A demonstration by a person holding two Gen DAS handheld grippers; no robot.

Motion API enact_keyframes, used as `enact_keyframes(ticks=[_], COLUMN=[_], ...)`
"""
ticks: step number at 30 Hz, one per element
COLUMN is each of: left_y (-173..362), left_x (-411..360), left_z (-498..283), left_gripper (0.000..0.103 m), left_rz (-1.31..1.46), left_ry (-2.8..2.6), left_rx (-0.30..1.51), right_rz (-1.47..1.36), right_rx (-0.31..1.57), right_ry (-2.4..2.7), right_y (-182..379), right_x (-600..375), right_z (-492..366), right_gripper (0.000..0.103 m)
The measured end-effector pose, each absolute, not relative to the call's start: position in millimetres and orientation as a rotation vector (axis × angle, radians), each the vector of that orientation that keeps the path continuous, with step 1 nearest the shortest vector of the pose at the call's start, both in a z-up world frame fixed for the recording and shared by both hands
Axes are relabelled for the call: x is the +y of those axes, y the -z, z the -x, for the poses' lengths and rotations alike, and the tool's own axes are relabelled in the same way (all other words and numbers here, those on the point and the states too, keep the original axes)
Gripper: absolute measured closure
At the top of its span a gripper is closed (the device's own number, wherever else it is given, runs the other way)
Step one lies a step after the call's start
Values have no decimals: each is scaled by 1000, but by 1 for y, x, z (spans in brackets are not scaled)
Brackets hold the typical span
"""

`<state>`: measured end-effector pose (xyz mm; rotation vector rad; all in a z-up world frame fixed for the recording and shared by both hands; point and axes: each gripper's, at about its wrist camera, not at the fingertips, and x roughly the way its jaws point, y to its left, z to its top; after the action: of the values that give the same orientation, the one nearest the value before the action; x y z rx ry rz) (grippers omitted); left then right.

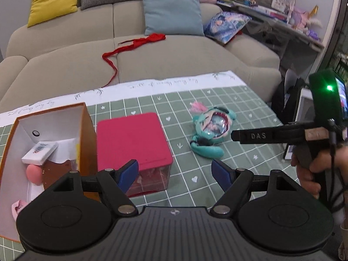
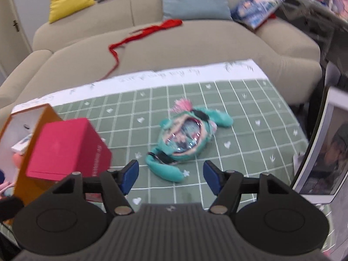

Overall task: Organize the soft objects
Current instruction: 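Withdraw both open tools from the box toward the teal plush doll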

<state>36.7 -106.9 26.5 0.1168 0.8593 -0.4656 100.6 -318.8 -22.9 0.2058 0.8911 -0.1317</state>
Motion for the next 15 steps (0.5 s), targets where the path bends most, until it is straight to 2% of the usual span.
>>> enact_keyframes(ticks=[8, 13, 15], left_y=[1, 8, 13], left_x=[-127, -138, -143], left_z=[-35, -26, -27], left_gripper=[13, 14, 14], left_rz=[-130, -225, -241], left_ry=[477, 460, 454], left_rx=[921, 860, 871], right_rz=[-339, -480, -513], right_rx=[948, 970, 997], right_ry=[148, 157, 153], right_y=[79, 104, 115], right_x=[-356, -387, -395], right_z=[-137, -169, -181], right_gripper=[38, 39, 44])
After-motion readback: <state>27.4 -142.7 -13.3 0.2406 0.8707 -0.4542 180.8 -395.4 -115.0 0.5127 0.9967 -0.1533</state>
